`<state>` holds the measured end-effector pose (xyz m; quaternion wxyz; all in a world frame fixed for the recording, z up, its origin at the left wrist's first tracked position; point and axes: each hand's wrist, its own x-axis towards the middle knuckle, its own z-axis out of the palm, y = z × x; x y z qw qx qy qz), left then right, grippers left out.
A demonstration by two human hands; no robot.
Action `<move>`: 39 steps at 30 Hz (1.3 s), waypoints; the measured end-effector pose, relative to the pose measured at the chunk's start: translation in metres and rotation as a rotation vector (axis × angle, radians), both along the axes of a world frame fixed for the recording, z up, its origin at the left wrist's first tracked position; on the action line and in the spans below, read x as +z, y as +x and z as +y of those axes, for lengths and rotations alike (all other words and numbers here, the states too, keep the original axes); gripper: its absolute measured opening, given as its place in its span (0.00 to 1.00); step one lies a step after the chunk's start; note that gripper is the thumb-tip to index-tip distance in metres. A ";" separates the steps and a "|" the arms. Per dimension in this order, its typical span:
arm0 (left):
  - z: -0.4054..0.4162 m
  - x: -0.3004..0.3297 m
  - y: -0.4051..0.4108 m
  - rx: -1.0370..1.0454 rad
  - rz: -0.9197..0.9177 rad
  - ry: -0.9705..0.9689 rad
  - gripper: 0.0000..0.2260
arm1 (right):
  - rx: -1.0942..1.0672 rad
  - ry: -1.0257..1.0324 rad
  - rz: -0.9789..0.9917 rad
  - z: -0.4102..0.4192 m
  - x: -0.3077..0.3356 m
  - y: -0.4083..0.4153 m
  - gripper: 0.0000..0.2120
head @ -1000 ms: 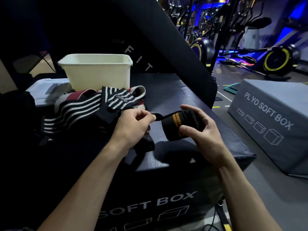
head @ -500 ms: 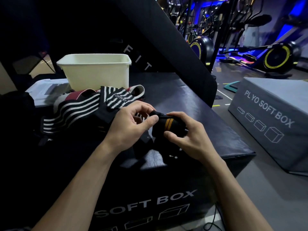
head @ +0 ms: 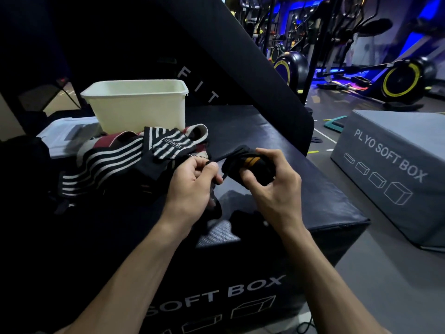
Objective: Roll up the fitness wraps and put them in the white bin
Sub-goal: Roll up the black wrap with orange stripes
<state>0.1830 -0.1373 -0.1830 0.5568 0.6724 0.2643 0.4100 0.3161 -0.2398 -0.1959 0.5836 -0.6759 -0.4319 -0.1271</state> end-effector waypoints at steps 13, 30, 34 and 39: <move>-0.014 0.001 0.004 -0.167 -0.104 -0.508 0.09 | 0.379 0.350 0.776 0.017 -0.004 -0.018 0.13; 0.009 0.004 -0.007 -0.190 -0.002 -0.352 0.10 | 0.863 0.210 0.978 0.011 0.004 -0.016 0.31; 0.014 0.000 -0.006 -0.177 -0.047 -0.182 0.08 | 0.892 0.194 1.008 0.013 0.005 -0.017 0.44; 0.024 -0.003 -0.007 -0.070 -0.062 0.007 0.10 | 0.950 0.235 1.199 0.006 0.009 -0.019 0.35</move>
